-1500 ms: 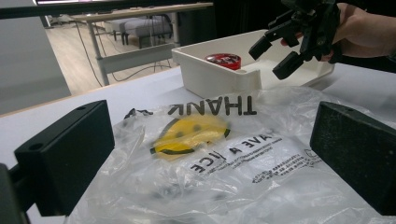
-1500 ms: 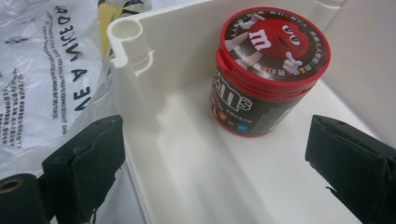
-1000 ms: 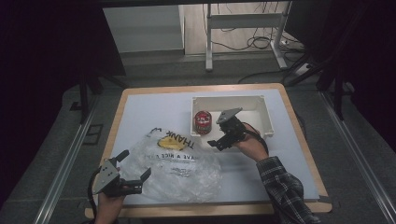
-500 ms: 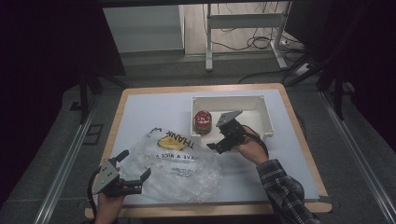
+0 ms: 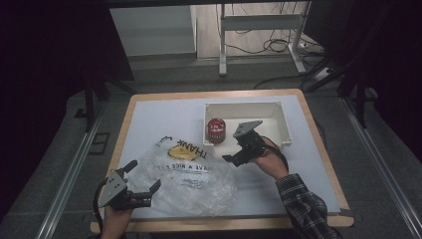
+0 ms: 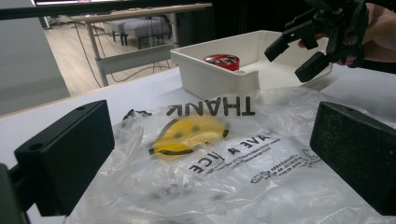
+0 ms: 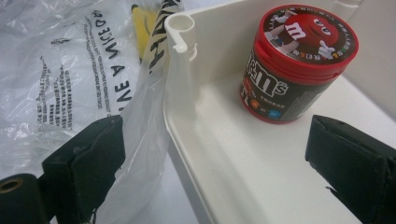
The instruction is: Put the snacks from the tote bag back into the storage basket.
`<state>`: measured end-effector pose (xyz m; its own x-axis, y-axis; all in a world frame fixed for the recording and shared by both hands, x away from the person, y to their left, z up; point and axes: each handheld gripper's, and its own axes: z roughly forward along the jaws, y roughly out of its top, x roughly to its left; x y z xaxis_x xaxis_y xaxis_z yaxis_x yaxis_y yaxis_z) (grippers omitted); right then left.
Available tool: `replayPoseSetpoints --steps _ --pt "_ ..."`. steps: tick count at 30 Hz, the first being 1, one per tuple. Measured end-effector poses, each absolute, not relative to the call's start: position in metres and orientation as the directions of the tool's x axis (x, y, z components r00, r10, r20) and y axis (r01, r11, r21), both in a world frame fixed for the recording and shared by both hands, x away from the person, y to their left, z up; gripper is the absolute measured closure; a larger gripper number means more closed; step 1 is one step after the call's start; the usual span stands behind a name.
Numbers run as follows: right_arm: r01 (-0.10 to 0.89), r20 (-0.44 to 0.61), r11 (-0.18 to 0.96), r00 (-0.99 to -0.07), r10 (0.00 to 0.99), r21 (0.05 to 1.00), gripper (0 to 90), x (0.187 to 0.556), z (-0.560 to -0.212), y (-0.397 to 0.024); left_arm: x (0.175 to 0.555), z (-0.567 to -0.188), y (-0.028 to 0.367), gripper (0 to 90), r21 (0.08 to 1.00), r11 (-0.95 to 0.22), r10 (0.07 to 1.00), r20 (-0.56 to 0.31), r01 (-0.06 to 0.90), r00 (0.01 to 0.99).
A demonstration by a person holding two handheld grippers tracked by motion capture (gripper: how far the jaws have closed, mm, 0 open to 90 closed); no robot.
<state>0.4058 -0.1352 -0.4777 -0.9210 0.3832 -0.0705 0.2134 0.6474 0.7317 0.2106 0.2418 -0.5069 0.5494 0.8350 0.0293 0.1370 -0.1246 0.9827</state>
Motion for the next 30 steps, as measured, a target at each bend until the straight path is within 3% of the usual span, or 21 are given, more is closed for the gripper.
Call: replayPoseSetpoints --steps 30 --pt "0.213 -0.070 0.611 -0.912 0.405 0.762 5.4 0.391 -0.477 -0.150 0.211 -0.507 0.241 0.0 0.982 -0.127 0.833 0.030 0.138 0.552"
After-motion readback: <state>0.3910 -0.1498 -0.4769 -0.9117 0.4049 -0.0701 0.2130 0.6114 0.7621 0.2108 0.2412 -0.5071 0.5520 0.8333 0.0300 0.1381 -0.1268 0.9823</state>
